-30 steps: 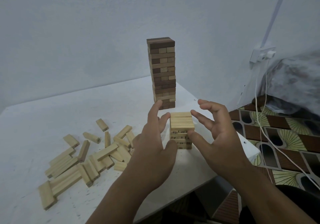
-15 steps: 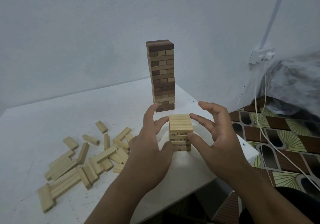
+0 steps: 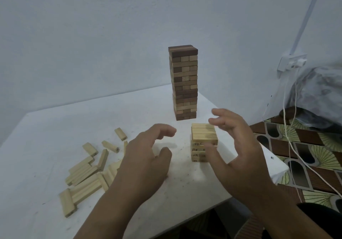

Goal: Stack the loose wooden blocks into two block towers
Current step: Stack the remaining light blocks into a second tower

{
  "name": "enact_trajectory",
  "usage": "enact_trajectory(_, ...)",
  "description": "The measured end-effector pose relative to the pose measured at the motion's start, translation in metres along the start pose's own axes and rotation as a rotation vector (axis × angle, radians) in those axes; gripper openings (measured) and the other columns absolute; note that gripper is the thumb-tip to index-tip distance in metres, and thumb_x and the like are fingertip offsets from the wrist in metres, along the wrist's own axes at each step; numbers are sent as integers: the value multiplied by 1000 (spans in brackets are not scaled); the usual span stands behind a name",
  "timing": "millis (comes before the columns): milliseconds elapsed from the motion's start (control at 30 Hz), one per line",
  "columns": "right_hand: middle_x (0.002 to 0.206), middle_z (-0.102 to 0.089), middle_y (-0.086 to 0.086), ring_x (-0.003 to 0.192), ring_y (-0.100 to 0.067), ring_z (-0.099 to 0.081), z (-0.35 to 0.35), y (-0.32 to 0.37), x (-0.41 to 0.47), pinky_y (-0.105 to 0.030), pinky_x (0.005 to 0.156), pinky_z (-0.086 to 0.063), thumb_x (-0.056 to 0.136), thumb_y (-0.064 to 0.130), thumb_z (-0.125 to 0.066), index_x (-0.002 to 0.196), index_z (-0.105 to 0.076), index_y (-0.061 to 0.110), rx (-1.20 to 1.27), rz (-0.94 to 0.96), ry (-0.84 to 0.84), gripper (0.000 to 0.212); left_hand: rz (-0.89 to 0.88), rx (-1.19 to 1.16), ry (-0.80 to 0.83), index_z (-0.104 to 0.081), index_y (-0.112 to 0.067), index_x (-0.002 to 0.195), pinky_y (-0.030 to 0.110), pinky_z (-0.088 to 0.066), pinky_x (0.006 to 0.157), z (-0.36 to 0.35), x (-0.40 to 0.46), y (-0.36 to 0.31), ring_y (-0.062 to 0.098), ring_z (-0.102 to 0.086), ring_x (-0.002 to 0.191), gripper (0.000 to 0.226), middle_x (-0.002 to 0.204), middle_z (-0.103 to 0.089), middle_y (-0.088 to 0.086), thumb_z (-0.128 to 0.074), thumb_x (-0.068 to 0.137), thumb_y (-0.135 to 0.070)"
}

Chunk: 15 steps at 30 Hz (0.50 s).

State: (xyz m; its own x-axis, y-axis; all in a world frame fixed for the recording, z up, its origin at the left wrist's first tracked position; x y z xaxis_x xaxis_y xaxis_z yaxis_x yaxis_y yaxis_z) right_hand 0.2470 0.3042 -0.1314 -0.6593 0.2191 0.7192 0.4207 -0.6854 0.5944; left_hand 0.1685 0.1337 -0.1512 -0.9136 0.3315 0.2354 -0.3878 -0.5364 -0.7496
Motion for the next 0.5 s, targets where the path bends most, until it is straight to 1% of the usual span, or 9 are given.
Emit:
enact_trajectory(67, 127, -55, 12, 122, -4, -49, -18, 15, -3, -12, 97, -41, 77, 8, -72, 115, -56, 19, 16, 17, 70, 43, 5, 35, -11, -61, -46, 99, 17, -47, 77, 9, -2, 10, -10, -55, 91, 35, 104, -54, -32, -55, 92, -12)
enact_trajectory(133, 124, -52, 25, 118, 3, -48, -43, 20, -10, -7, 94, -38, 80, 13, -72, 117, -52, 32, 23, -17, 188, 46, -11, 63, -17, -64, -42, 96, 6, -37, 76, 16, -5, 18, -11, -53, 99, 35, 101, -57, -30, -57, 89, -8)
enact_trajectory(200, 121, -52, 29, 114, 8, -47, -68, 24, -18, -3, 92, -35, 83, 19, -70, 117, -50, 38, -16, -12, 293, 44, -21, 87, -32, -66, -39, 92, 3, -34, 78, 25, -8, 29, -9, -52, 103, 37, 97, -61, -28, -58, 84, -3)
enact_trajectory(233, 119, -53, 27, 112, 8, -48, -78, 26, -21, -2, 91, -35, 85, 20, -69, 118, -51, 37, -37, 9, 331, 41, -26, 102, -33, -66, -39, 90, 7, -36, 82, 28, -9, 34, -8, -51, 103, 38, 95, -61, -27, -59, 82, -3)
enact_trajectory(267, 117, -55, 24, 109, 7, -49, -88, 28, -25, -5, 89, -38, 86, 20, -68, 118, -54, 33, -57, 37, 370, 37, -38, 128, -33, -65, -41, 88, 17, -40, 87, 31, -11, 38, -6, -51, 102, 39, 94, -61, -27, -60, 81, -4)
enact_trajectory(333, 114, -59, 15, 103, 1, -53, -107, 29, -32, -15, 85, -46, 89, 22, -63, 118, -58, 27, -101, 88, 449, 30, -57, 212, -25, -63, -46, 84, 42, -43, 93, 37, -14, 46, -1, -51, 100, 38, 94, -61, -27, -62, 80, -8)
enact_trajectory(367, 112, -60, 12, 101, -2, -54, -115, 27, -35, -22, 82, -48, 90, 24, -61, 117, -60, 24, -117, 92, 480, 27, -47, 247, -16, -63, -48, 81, 49, -43, 93, 38, -15, 50, 0, -51, 99, 39, 92, -61, -26, -63, 80, -9)
enact_trajectory(433, 107, -61, 9, 96, -7, -54, -124, 22, -39, -29, 79, -50, 89, 31, -60, 114, -62, 23, -145, 72, 513, 26, -26, 306, 22, -64, -47, 81, 48, -41, 94, 38, -18, 57, 4, -48, 100, 37, 92, -58, -25, -62, 79, -10)
enact_trajectory(500, 105, -61, 12, 94, -4, -50, -128, 20, -40, -26, 78, -48, 89, 40, -59, 118, -59, 29, -175, 48, 516, 31, -41, 367, 57, -63, -50, 89, 41, -37, 92, 35, -21, 61, 6, -43, 104, 37, 95, -53, -25, -61, 81, -14)
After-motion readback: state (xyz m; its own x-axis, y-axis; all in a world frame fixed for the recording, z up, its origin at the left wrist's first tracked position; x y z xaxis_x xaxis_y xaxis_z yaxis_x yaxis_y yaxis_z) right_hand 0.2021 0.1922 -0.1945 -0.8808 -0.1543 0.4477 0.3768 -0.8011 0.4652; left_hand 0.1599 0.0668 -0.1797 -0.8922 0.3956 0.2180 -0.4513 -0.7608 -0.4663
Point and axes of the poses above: each hand's wrist, its own x-axis towards the middle knuckle, its own z-axis out of the back of the hand, y = z × x, the point moved 10 cm from there along x, towards the middle knuckle
